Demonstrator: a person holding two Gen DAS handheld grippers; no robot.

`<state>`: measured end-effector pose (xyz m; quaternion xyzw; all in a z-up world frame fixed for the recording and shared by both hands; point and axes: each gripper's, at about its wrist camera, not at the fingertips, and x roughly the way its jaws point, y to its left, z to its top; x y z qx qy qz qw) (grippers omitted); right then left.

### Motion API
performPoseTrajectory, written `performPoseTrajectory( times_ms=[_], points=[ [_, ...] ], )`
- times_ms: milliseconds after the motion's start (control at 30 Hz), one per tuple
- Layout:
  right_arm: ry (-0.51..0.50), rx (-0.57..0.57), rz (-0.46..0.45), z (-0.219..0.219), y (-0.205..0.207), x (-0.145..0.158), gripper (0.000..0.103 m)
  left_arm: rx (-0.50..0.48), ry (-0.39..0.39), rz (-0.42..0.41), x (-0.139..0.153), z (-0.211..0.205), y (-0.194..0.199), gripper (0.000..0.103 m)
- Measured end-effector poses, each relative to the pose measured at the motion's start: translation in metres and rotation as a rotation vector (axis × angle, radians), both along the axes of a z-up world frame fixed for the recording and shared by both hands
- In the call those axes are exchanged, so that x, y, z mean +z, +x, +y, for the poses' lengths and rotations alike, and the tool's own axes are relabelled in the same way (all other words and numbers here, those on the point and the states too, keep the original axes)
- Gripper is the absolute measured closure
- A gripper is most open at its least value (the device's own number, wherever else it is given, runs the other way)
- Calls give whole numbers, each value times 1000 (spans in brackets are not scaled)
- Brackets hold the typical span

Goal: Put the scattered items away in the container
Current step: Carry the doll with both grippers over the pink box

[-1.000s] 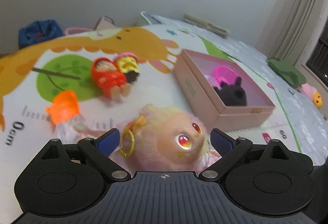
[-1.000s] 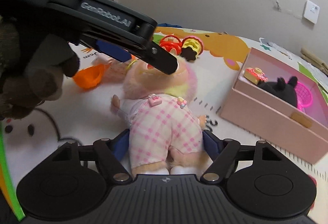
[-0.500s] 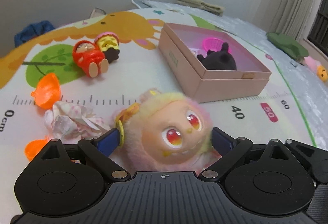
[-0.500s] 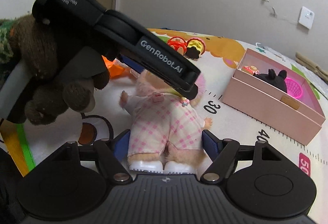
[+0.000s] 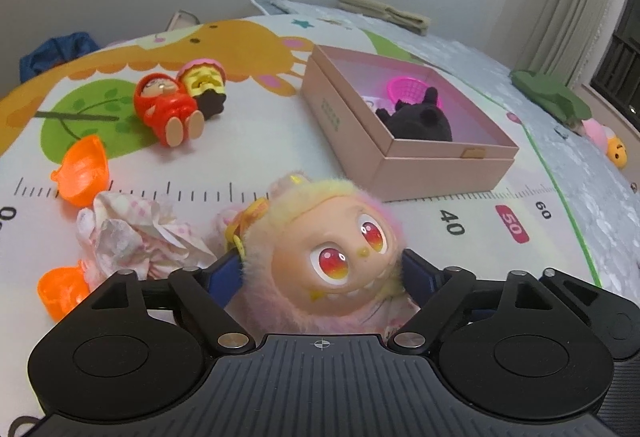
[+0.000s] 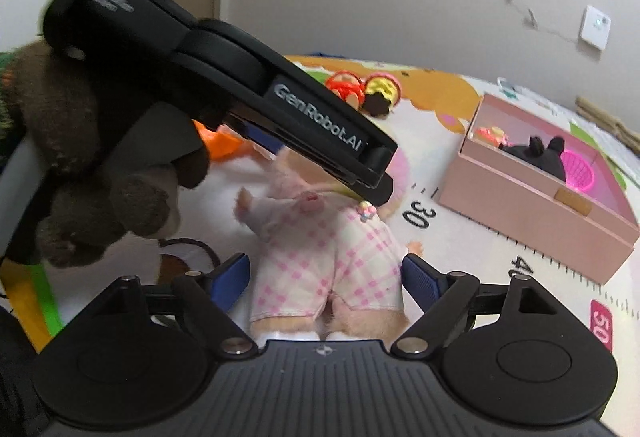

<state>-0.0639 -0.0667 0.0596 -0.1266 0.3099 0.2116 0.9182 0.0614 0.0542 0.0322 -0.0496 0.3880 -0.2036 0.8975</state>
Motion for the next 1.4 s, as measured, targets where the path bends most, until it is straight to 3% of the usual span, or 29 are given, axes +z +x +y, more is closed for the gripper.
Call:
performPoseTrajectory(
  times_ms=[300, 533, 967, 1400],
  points=[
    [3, -6, 34, 3, 6, -9, 22, 16, -3, 25, -10, -4, 10, 9],
    [5, -2, 21, 5, 1, -8, 29, 12, 15, 13, -9, -6, 7, 14],
    [27, -4, 31, 5, -8, -7, 29, 16, 38, 17, -6, -10, 2, 16],
    [27, -48, 30, -29, -57, 10, 29, -108, 56, -4, 11, -57, -32, 16]
  ],
)
